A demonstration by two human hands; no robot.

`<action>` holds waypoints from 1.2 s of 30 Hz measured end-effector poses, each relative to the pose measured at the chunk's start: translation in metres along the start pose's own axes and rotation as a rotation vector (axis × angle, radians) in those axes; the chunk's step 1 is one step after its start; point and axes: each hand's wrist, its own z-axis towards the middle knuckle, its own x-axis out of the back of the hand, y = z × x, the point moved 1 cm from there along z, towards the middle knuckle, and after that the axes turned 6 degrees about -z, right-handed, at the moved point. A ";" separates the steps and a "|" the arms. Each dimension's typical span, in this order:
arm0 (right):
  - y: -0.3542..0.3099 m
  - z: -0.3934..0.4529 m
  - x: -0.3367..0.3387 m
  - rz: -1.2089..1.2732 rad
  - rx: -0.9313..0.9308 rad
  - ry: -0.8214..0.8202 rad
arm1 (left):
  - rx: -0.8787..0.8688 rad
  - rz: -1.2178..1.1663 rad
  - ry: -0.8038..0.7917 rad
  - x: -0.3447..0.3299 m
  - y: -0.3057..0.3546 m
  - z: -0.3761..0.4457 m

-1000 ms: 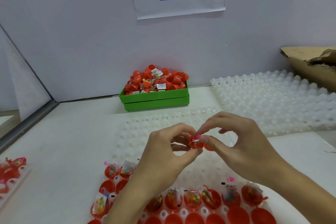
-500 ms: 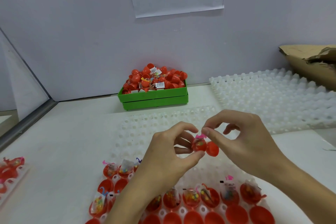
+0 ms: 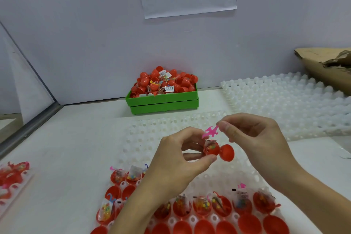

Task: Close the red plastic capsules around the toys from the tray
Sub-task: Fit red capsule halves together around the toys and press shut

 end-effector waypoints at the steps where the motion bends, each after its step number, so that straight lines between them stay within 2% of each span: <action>1: 0.000 0.000 -0.001 0.003 -0.006 -0.004 | -0.002 0.005 -0.004 0.000 0.000 0.000; 10: 0.001 0.002 0.003 -0.189 0.132 -0.055 | -0.010 -0.022 0.011 0.002 0.002 0.000; 17: -0.002 -0.002 -0.001 -0.479 0.496 -0.130 | -0.012 0.030 0.011 0.000 0.003 -0.001; 22: 0.004 0.000 0.003 -0.658 0.579 -0.139 | -0.027 0.075 -0.015 0.000 0.003 -0.001; 26: 0.006 0.000 0.003 -0.732 0.616 -0.134 | -0.041 0.070 -0.023 0.000 0.003 -0.002; 30: 0.006 0.000 0.001 -0.704 0.613 -0.155 | -0.044 0.056 -0.029 0.000 0.003 -0.001; 36: 0.000 0.003 0.004 -0.438 0.347 -0.135 | -0.045 -0.041 0.036 0.003 0.004 0.000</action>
